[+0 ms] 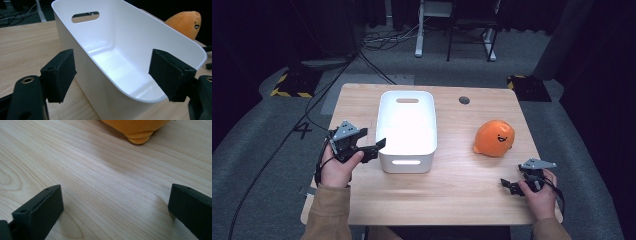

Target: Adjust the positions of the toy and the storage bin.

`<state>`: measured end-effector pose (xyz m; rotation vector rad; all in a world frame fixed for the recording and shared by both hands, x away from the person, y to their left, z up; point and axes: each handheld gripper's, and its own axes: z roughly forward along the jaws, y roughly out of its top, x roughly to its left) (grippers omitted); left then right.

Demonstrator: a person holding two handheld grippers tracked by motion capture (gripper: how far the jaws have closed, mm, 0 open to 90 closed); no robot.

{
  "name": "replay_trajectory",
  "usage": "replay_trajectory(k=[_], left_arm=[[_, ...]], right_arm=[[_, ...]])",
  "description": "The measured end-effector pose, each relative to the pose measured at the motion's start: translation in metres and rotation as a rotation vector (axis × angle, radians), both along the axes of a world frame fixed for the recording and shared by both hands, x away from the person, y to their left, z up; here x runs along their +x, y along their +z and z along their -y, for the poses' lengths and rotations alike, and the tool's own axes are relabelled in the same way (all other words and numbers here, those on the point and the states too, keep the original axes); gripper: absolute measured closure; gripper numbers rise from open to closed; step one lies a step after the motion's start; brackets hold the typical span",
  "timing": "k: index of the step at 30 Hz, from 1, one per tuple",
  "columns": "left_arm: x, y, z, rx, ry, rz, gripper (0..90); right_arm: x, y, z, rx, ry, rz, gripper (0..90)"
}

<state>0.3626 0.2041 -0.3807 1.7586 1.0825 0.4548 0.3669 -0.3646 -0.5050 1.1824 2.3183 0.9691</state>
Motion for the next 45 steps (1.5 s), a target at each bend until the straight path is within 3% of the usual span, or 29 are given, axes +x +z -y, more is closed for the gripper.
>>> replay_trajectory(k=[2, 6, 12, 14, 19, 26, 38, 45], left_arm=[[0.007, -0.008, 0.003, 0.018, 0.021, 0.003, 21.6], [0.012, -0.017, 0.007, 0.005, 0.011, -0.005, 21.8], [0.017, -0.029, 0.015, 0.043, 0.004, -0.018, 28.3], [0.017, -0.03, 0.016, 0.034, -0.007, -0.018, 33.2], [0.014, -0.028, 0.017, 0.051, -0.006, -0.004, 35.4], [0.007, -0.027, 0.023, 0.056, -0.004, -0.002, 34.5], [-0.021, -0.026, 0.065, 0.092, -0.078, -0.003, 27.3], [-0.039, -0.026, 0.083, 0.1, -0.088, -0.002, 23.3]], right_arm=[[0.0, 0.0, 0.0, 0.001, 0.001, 0.0, 0.1], [0.0, 0.0, 0.0, 0.002, 0.0, -0.001, 0.2], [0.0, 0.0, 0.0, -0.001, 0.002, -0.002, 0.2], [0.0, 0.0, 0.0, 0.001, 0.0, -0.002, 0.2], [0.0, 0.0, 0.0, -0.001, 0.002, -0.003, 0.1], [0.0, 0.0, 0.0, -0.001, 0.002, -0.002, 0.2], [0.0, 0.0, 0.0, -0.001, 0.003, -0.002, 0.1], [0.0, 0.0, 0.0, 0.0, 0.002, -0.003, 0.2]])
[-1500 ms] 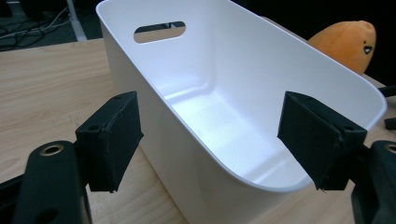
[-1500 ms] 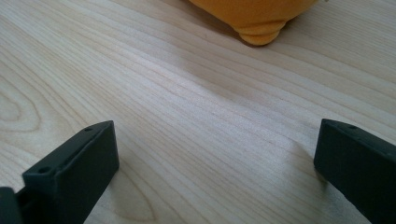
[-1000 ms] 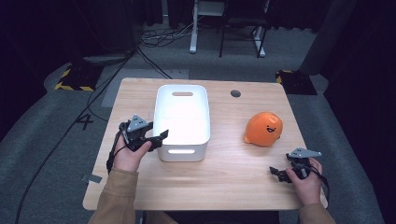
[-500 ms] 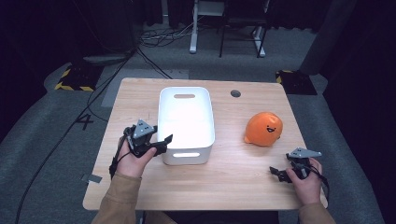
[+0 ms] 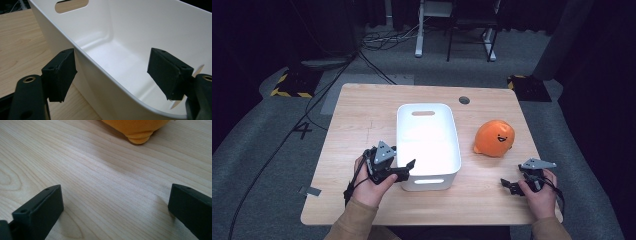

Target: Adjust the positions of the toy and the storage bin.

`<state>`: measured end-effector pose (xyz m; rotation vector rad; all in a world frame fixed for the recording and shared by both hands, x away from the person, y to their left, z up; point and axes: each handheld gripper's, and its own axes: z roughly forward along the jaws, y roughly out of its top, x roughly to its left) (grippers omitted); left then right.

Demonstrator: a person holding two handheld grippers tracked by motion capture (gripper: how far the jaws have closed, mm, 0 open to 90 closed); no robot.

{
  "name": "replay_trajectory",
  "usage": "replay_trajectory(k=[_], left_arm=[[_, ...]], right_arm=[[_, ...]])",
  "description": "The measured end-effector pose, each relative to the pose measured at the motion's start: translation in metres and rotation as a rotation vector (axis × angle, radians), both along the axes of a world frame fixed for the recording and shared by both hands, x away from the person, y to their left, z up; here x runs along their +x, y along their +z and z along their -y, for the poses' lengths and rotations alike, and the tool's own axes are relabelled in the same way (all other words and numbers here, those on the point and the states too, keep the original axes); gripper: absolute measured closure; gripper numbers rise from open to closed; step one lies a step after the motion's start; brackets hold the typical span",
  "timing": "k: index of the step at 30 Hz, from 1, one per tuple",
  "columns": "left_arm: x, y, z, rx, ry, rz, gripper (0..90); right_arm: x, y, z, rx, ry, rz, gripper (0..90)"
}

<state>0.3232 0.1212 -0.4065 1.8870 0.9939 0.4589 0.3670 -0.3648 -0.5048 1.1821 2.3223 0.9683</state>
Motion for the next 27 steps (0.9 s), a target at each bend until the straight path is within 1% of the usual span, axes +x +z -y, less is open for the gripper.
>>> replay_trajectory(k=[2, 3, 5, 6, 8, 12, 13, 14, 15, 16, 18, 20, 24, 27], left_arm=[[-0.009, 0.0, 0.005, 0.005, -0.003, 0.014, 23.3], [-0.009, 0.0, 0.005, 0.005, -0.003, 0.014, 23.3], [-0.016, 0.001, 0.008, 0.007, -0.027, 0.019, 23.2], [-0.019, 0.0, 0.009, 0.0, -0.031, 0.017, 23.2], [-0.024, 0.0, 0.011, 0.004, -0.039, 0.022, 23.2], [-0.032, 0.0, 0.014, -0.007, -0.054, 0.02, 23.2], [-0.035, 0.0, 0.016, -0.004, -0.063, 0.023, 23.2], [-0.037, 0.0, 0.017, -0.003, -0.067, 0.023, 23.2], [-0.038, 0.0, 0.017, 0.008, -0.08, 0.026, 23.2], [-0.04, 0.0, 0.019, 0.001, -0.081, 0.02, 23.2], [-0.043, 0.001, 0.02, 0.009, -0.097, 0.022, 23.2], [-0.046, 0.001, 0.022, 0.003, -0.105, 0.02, 23.2], [-0.051, 0.001, 0.024, 0.015, -0.114, 0.023, 23.2], [-0.056, 0.001, 0.027, 0.008, -0.113, 0.022, 23.2]], right_arm=[[0.0, 0.0, 0.0, 0.0, 0.0, 0.0, 0.2], [0.0, 0.0, 0.0, 0.0, 0.0, 0.0, 0.2], [0.0, 0.0, 0.0, 0.0, 0.0, 0.0, 0.2], [0.0, 0.0, 0.0, 0.0, 0.0, 0.0, 0.2], [0.0, 0.0, 0.0, 0.0, 0.0, 0.0, 0.2], [0.0, 0.0, 0.0, 0.0, 0.0, 0.0, 0.2], [0.0, 0.0, 0.0, 0.0, 0.0, 0.0, 0.2], [0.0, 0.0, 0.0, -0.001, 0.002, 0.002, 0.2], [0.0, 0.0, 0.0, 0.0, 0.0, 0.0, 0.2], [0.0, 0.0, 0.0, 0.0, 0.0, 0.0, 0.2], [0.0, 0.0, 0.0, 0.0, 0.0, 0.0, 0.2], [0.0, 0.0, 0.0, 0.0, 0.0, 0.0, 0.2], [0.0, 0.0, 0.0, 0.0, 0.0, 0.0, 0.2], [0.0, 0.0, 0.0, 0.0, 0.0, 0.0, 0.2]])
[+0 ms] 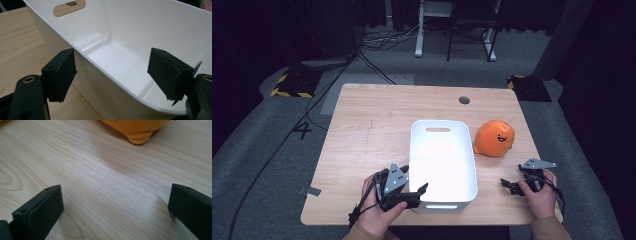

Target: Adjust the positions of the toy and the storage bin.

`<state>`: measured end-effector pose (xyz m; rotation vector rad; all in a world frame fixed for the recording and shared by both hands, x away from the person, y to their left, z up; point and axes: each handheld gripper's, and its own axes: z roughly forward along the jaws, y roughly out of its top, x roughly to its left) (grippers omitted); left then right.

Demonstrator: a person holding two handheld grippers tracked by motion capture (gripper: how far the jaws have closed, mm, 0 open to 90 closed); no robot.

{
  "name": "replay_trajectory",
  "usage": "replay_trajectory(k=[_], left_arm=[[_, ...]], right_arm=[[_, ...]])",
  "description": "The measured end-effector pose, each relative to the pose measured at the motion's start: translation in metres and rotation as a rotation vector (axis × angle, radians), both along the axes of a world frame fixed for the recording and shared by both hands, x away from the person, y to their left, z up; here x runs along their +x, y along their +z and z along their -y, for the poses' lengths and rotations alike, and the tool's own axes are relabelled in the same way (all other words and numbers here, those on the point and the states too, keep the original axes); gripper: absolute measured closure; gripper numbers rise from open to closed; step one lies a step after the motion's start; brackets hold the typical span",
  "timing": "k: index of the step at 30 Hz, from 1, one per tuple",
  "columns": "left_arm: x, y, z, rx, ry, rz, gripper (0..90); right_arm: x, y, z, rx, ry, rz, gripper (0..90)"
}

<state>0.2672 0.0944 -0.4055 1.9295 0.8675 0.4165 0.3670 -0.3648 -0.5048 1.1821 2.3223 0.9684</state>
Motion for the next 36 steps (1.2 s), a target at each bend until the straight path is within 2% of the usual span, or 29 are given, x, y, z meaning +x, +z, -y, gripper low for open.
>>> replay_trajectory(k=[7, 12, 15, 23, 27, 29, 32, 33, 34, 35, 36], left_arm=[[-0.01, 0.001, 0.006, 0.018, 0.003, -0.002, 20.1], [-0.009, 0.003, 0.005, 0.032, -0.003, 0.007, 19.1], [-0.008, 0.009, -0.001, 0.0, 0.013, 0.022, 20.0], [0.002, 0.018, -0.019, -0.026, 0.059, 0.051, 21.2], [0.014, 0.019, -0.036, -0.034, 0.096, 0.072, 21.8], [0.026, 0.014, -0.047, -0.003, 0.126, 0.076, 23.1], [0.041, 0.005, -0.06, 0.027, 0.174, 0.053, 23.2], [0.041, 0.005, -0.06, 0.027, 0.174, 0.053, 23.3], [0.05, -0.001, -0.067, 0.045, 0.205, 0.034, 23.3], [0.05, -0.001, -0.067, 0.045, 0.205, 0.034, 23.3], [0.058, -0.008, -0.073, 0.056, 0.231, 0.023, 23.3]], right_arm=[[0.0, 0.0, 0.0, 0.0, 0.001, 0.0, 0.2], [0.0, 0.0, 0.0, 0.0, 0.0, 0.0, 0.2], [0.0, 0.0, 0.0, 0.0, 0.0, 0.0, 0.2], [0.0, 0.0, 0.0, 0.0, 0.0, 0.0, 0.2], [0.0, 0.0, 0.0, 0.0, 0.0, 0.0, 0.2], [0.0, 0.0, 0.0, 0.0, -0.009, 0.001, 0.2], [-0.002, 0.0, -0.001, -0.001, -0.032, 0.0, 0.3], [-0.003, 0.0, -0.002, -0.002, -0.04, 0.001, 0.4], [-0.004, 0.0, -0.002, 0.0, -0.052, 0.004, 0.4], [-0.005, 0.0, -0.003, 0.005, -0.067, 0.0, 0.5], [-0.006, 0.0, -0.003, 0.001, -0.074, -0.002, 0.5]])
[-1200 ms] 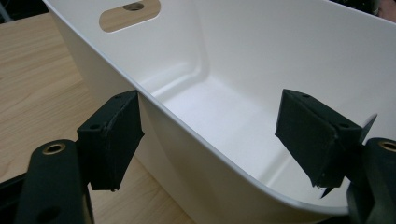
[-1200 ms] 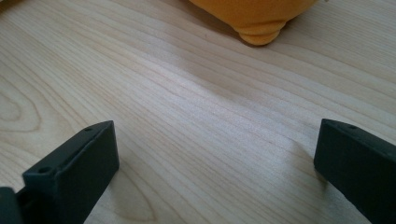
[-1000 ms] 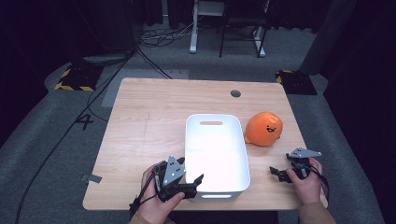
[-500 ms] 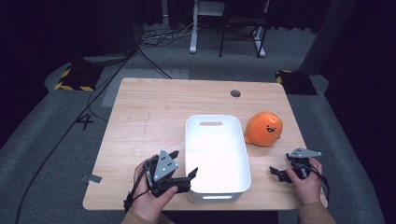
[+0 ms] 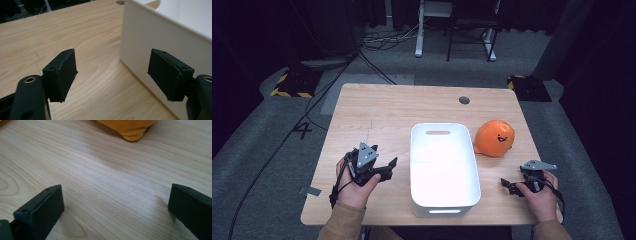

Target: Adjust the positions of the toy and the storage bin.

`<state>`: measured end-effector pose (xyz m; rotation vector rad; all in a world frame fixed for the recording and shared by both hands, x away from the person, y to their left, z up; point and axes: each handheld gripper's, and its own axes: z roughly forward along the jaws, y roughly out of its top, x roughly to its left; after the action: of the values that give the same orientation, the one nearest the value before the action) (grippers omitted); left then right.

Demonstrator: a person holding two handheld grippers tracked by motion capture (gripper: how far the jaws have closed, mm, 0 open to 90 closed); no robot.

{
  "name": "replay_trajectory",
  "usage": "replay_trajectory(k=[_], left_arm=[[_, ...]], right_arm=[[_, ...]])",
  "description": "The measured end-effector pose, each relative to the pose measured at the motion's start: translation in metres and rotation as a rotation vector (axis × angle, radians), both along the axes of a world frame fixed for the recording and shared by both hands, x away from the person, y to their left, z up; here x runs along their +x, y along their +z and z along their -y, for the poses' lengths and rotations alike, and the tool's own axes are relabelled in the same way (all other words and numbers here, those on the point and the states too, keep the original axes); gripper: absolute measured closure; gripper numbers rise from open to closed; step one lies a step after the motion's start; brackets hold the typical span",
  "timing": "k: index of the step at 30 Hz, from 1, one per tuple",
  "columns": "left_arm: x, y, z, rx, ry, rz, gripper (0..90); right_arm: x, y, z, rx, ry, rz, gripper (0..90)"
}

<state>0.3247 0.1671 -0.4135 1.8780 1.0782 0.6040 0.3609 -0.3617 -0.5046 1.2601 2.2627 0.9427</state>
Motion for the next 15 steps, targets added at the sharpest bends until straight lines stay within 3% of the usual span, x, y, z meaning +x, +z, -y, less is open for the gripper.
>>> replay_trajectory(k=[6, 8, 15], left_arm=[[0.018, -0.018, -0.013, 0.019, 0.038, -0.054, 23.3], [0.029, -0.032, -0.019, 0.048, 0.059, -0.1, 23.2], [0.047, -0.056, -0.026, 0.066, 0.066, -0.172, 23.1]], right_arm=[[-0.01, 0.0, -0.006, 0.01, -0.1, 0.005, 4.3], [-0.014, 0.001, -0.007, 0.012, -0.125, 0.01, 6.5], [-0.023, 0.001, -0.009, 0.016, -0.168, 0.024, 10.7]])
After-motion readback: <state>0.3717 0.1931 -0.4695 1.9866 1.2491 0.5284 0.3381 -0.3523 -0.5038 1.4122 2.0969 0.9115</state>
